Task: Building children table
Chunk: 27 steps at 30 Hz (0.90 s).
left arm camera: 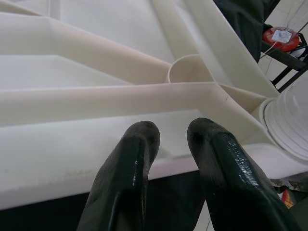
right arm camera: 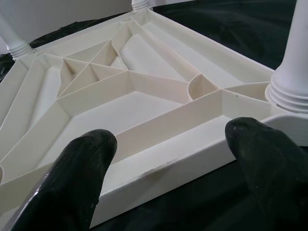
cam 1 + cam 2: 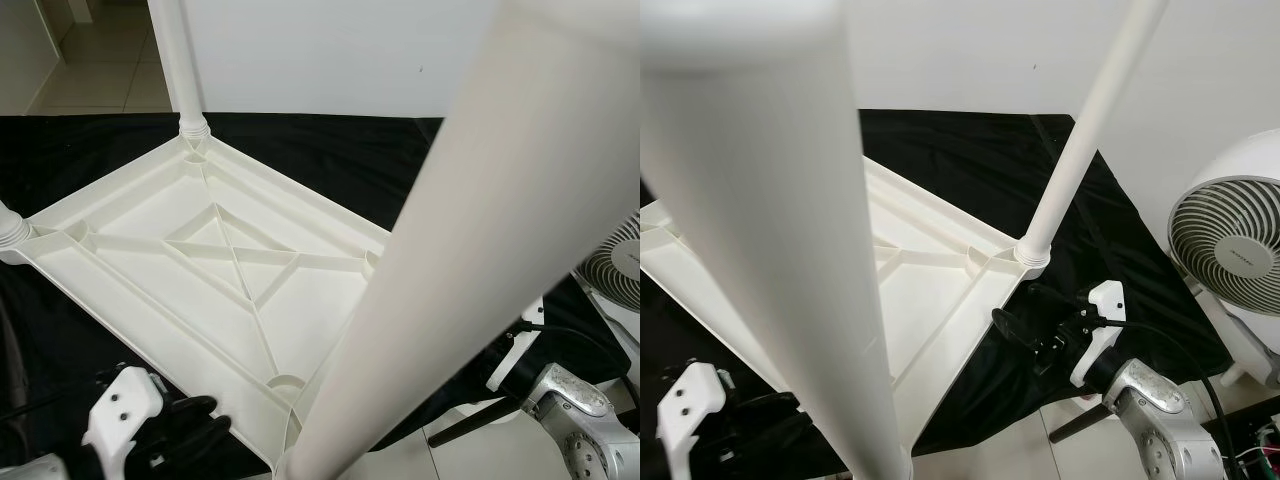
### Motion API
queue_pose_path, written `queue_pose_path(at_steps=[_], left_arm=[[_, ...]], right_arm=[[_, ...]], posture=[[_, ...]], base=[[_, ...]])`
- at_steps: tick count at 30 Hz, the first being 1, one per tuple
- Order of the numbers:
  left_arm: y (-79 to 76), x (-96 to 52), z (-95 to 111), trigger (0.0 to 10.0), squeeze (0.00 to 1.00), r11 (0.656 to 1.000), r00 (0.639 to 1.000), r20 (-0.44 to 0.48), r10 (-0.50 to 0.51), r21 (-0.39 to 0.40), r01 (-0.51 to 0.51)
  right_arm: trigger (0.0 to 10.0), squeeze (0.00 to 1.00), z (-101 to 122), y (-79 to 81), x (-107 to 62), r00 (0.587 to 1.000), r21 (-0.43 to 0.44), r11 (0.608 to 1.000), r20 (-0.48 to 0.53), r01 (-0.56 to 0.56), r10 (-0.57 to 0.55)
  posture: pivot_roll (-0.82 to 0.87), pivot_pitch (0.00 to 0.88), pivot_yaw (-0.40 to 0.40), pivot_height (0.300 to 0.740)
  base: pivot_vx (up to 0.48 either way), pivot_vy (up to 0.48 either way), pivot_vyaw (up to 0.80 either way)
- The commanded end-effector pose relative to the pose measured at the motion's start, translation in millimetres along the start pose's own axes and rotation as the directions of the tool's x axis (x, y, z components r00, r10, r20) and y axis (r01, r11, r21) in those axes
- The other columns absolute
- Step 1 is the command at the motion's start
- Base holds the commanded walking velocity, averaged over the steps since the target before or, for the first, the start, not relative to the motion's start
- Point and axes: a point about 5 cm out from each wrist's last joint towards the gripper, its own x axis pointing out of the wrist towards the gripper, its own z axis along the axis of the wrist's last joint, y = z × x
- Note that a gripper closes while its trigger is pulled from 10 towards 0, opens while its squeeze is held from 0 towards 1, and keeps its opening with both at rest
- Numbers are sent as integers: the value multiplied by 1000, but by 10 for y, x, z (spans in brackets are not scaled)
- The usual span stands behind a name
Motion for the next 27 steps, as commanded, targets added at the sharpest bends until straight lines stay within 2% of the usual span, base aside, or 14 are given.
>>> queue_pose_path(at_steps=[1,9,13,18,27], left_arm=[[-2,-6,-39,10000,0,1000,1000,-15,5,-4,-5],[98,179,-32,10000,0,1000,999,35,-7,6,6],[107,211,-31,10000,0,1000,999,39,-15,10,15],[117,333,-24,10000,0,999,997,52,-50,21,49],[153,529,-86,10000,0,994,995,14,-99,45,99]], right_arm=[[10000,0,-13,16,-16,1000,8,1000,-10,-1,1],[10000,0,53,17,-154,999,27,998,-24,-48,48],[10000,0,60,35,-167,998,25,998,-27,-62,63],[10000,0,73,75,-166,998,23,998,-19,-66,67],[10000,0,98,128,-198,998,49,997,-17,-65,66]], posture=[[110,131,-45,740],[49,118,-34,740],[40,116,-32,740],[24,117,-21,740],[2,134,-8,740]], base=[[0,0,0],[0,0,0],[0,0,0],[0,0,0],[0,0,0]])
